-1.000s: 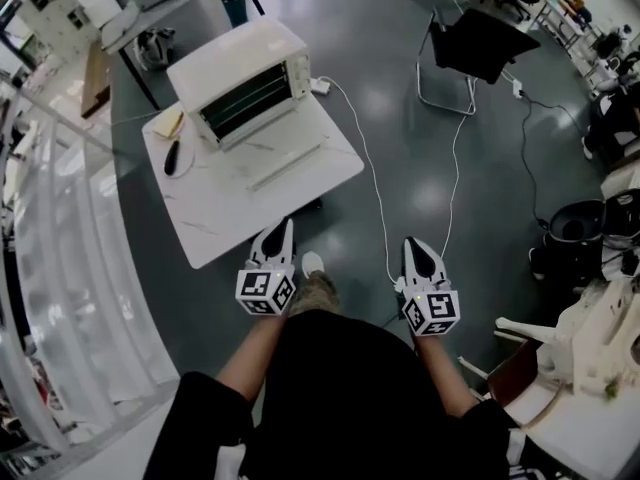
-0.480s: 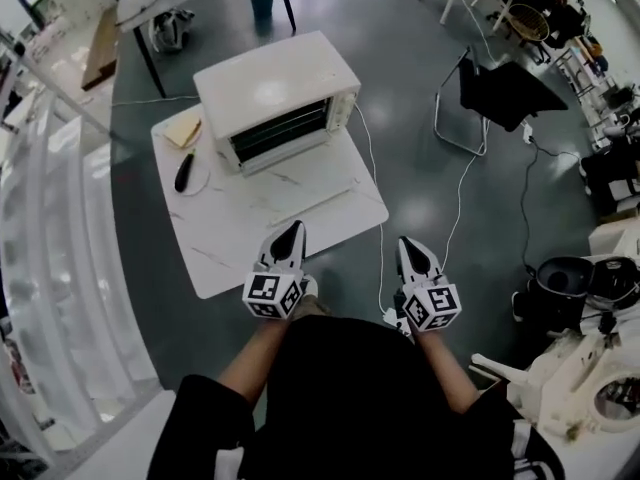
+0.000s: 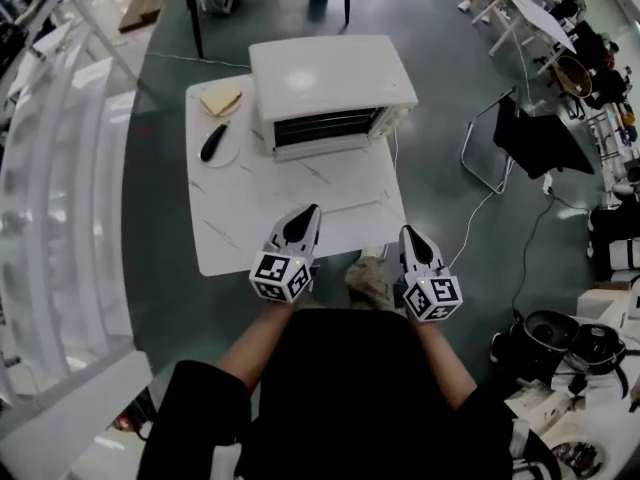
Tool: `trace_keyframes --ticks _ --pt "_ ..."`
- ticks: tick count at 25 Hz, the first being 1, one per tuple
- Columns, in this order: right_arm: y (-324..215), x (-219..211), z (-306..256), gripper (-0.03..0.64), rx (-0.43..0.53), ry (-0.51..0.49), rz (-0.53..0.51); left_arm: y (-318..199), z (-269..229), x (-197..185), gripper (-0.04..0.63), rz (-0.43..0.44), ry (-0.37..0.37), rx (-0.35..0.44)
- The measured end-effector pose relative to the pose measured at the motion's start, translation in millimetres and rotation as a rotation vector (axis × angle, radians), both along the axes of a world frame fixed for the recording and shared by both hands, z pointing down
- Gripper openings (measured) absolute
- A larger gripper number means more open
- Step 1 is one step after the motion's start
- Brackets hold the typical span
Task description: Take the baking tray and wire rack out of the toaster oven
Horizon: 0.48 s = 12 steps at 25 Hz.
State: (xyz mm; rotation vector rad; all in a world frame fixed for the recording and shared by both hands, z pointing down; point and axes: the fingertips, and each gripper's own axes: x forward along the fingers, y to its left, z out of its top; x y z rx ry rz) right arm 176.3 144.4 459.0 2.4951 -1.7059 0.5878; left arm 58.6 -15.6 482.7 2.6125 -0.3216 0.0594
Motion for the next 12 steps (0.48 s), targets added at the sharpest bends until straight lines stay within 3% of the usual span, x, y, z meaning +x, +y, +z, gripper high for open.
trace_keyframes --ticks 4,6,12 --pt "-40.3 18.7 12.6 0.021 0.019 0.029 -0.059 -23.3 10.4 9.4 0.018 -0.067 -0.010 0.035" --pt "-55.7 33.1 20.9 0.021 0.034 -0.007 -0.065 -31.7 17.7 16.3 0.018 -0.096 -0.031 0.050" --pt "-95.4 97.1 53.1 0.021 0.048 -0.156 -0.078 -59.1 47.6 57.2 0.020 -0.198 -0.105 -0.011"
